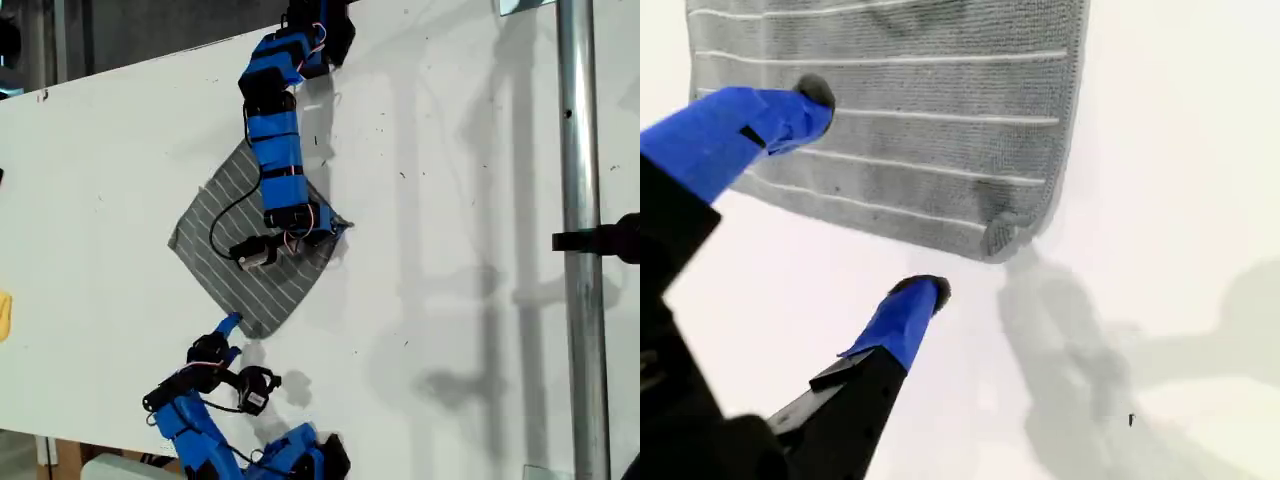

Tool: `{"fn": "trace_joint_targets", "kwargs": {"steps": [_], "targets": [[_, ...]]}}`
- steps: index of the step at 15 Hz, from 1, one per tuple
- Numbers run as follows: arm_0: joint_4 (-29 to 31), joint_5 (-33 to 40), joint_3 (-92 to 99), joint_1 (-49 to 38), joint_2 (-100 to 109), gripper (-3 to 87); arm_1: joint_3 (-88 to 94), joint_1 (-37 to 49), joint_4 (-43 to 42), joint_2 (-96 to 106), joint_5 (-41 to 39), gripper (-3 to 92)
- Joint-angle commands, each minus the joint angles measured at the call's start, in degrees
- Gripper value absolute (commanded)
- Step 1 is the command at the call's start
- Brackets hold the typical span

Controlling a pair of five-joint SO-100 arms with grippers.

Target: Grasp corners of a towel and fold twice.

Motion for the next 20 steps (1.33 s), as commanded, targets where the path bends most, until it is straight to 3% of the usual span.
{"fn": "trace_joint_targets", "kwargs": {"steps": [1, 8, 9, 11, 13, 20], "targets": [[-3.16, -0.35, -2.99, 0.79, -8.79, 30.8, -1.05, -0.79, -0.62, 2.90, 0.79, -0.2], [-5.10, -3.52, -10.72, -0.44, -27.69, 27.2, -0.44, -1.67, -0.97, 3.52, 1.41, -0.2], [-4.48, -3.78, -12.13, -0.70, -29.97, 23.7, -0.18, -1.76, -0.97, 3.69, 1.49, -0.2], [-3.08, -4.13, -13.97, -0.97, -31.38, 3.3, 0.35, -1.93, -0.97, 3.87, 1.85, -0.2], [-2.46, -5.19, -13.97, -0.26, -30.06, -2.6, 0.53, -2.02, -0.97, 4.04, 1.93, -0.2], [10.63, -13.71, -15.12, 12.92, -14.77, -1.8, 5.71, -5.45, 2.81, 13.18, 5.54, -0.2]]}}
